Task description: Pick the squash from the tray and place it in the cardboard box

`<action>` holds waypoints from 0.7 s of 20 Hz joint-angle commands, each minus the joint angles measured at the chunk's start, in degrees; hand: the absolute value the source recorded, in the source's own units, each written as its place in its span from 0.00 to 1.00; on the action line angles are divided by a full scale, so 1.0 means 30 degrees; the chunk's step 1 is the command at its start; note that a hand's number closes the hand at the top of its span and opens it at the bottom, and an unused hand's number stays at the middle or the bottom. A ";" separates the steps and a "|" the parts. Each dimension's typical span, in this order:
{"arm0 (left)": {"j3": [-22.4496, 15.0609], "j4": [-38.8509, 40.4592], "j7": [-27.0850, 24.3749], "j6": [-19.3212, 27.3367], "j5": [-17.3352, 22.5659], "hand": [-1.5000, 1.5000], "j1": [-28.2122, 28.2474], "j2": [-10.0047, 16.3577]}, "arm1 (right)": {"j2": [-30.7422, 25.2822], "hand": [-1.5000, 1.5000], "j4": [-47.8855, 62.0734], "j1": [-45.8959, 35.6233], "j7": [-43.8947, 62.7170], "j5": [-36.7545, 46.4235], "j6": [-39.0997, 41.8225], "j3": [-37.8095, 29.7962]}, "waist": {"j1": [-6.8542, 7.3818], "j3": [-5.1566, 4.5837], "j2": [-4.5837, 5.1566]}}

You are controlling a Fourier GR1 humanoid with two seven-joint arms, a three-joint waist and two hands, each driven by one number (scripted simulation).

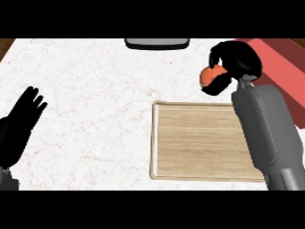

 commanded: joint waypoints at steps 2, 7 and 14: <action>0.0744 0.1235 0.0072 -0.0342 0.0390 0.50 -0.0938 0.0679 | 0.0538 1.00 -0.3147 -0.0809 0.1919 0.0037 -0.0617 -0.0096 | -0.0251 -0.0011 -0.0041; 0.0439 -0.0092 0.0555 -0.0162 0.0317 0.50 -0.0157 0.0388 | -0.1007 1.00 -0.4864 -0.1659 0.3757 0.0324 -0.0424 -0.1386 | -0.0126 0.0001 -0.0037; 0.0261 -0.0341 0.1545 0.0528 -0.0009 0.50 -0.1303 0.0326 | -0.2440 1.00 -0.3083 -0.2674 0.4657 0.0367 -0.1828 -0.2563 | -0.0009 0.0002 0.0037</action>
